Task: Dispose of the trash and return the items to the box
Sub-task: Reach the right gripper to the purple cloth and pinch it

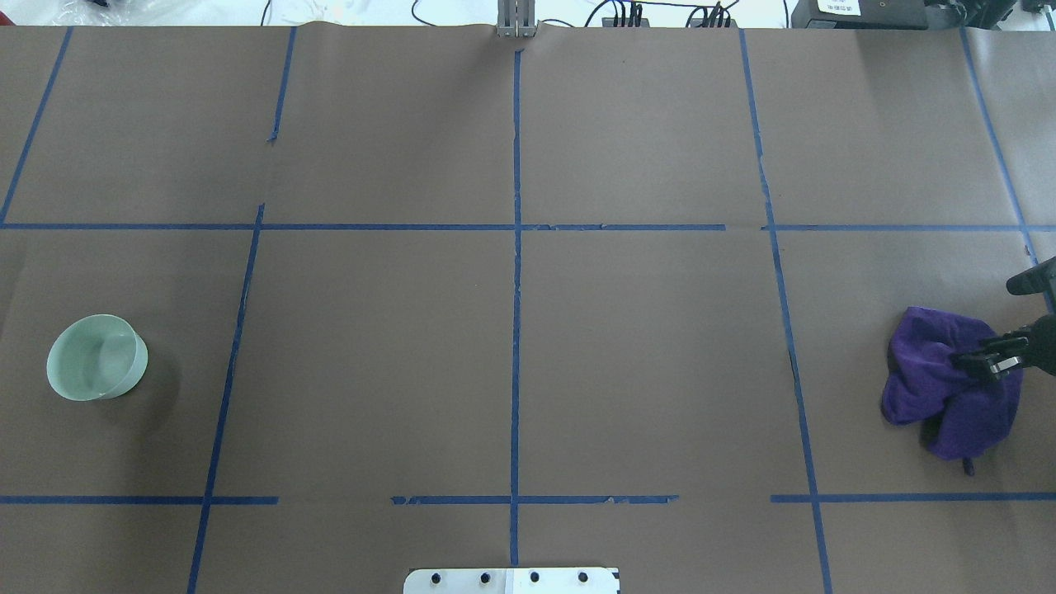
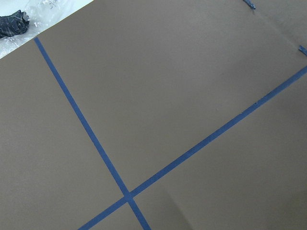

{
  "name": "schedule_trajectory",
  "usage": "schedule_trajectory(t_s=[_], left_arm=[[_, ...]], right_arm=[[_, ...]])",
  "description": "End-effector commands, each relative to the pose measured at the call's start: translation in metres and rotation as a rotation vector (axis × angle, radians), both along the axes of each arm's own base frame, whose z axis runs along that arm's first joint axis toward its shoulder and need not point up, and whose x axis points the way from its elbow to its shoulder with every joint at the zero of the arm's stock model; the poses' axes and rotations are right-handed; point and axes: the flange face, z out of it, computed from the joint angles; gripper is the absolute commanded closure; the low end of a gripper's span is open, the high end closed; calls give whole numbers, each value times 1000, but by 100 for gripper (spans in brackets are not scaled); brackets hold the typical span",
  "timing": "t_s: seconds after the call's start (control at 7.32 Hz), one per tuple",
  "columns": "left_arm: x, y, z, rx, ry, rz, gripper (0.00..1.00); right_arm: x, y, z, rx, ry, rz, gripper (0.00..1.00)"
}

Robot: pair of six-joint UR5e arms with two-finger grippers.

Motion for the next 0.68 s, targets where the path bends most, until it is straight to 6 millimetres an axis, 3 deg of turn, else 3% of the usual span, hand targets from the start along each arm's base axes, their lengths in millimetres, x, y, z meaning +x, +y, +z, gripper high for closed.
schedule_trajectory(t_s=[0.0,0.41,0.55], left_arm=[[1,1,0,-3,10,8,0],[1,1,0,-7,12,4,0],[1,0,-7,-2,15,-1,0]], right_arm=[[-8,7,3,38,19,-44,100],[-1,0,-17,92,1,-58,100],[27,-12,-19,100,18,-61,100]])
